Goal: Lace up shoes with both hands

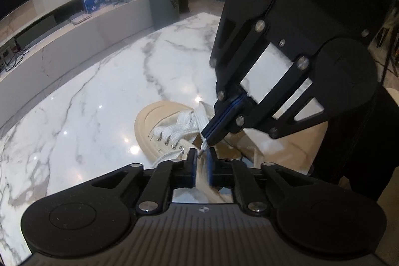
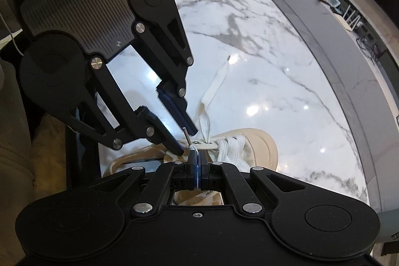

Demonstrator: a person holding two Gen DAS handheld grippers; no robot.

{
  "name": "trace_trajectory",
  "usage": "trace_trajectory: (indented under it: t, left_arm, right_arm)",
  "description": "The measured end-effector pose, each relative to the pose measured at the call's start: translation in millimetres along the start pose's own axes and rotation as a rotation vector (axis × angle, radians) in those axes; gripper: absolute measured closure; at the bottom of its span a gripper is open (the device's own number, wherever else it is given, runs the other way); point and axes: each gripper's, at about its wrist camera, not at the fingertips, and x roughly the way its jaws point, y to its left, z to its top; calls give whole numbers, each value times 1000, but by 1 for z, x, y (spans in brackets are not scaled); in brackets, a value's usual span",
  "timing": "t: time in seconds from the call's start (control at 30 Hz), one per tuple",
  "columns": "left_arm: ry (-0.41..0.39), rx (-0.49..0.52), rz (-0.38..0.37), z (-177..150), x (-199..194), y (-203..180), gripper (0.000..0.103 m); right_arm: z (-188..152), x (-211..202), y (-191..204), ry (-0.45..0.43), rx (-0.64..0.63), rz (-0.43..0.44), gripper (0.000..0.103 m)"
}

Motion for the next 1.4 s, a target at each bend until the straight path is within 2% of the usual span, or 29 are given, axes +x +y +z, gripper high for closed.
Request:
trace_trajectory:
  t: [0.23,0.27,0.33,0.5,0.57,0.7,0.83,1.1,1.27,1.4]
  left_arm:
    - [18,4,0,1,4,2,101]
    - [15,3,-1,2,4,2,102]
    - [7,-1,-4,2,2,3,102]
    - [-9,-12,-14,3,-4,4,102]
    - [-9,-14,-14,2,-5,4,101]
    - [-1,-22,-6,2,-3,4,98]
    - [20,-11,10,1,3,-1,84]
    - [50,-55,64,4,22,-2,84]
    - [57,-59,63,1,26,-2,84]
    - [63,-85,70,-2,28,-1,84]
  right_arm:
    - [-20,-31,22,0,-87,-10,102]
    - [-20,-32,26,-2,-117,-17,95]
    - [-20,-32,33,-8,-188,-35,87]
    - [-15,-29,45,-26,-270,-46,88]
    - [-13,-27,45,-31,-255,-40,101]
    - [-11,-27,46,-34,-207,-34,102]
    - [-11,-25,44,-5,-130,-31,102]
    - [-20,-14,34,69,52,-34,102]
    - [-24,-9,29,79,149,-36,102]
    - [-27,-8,31,71,175,-31,102]
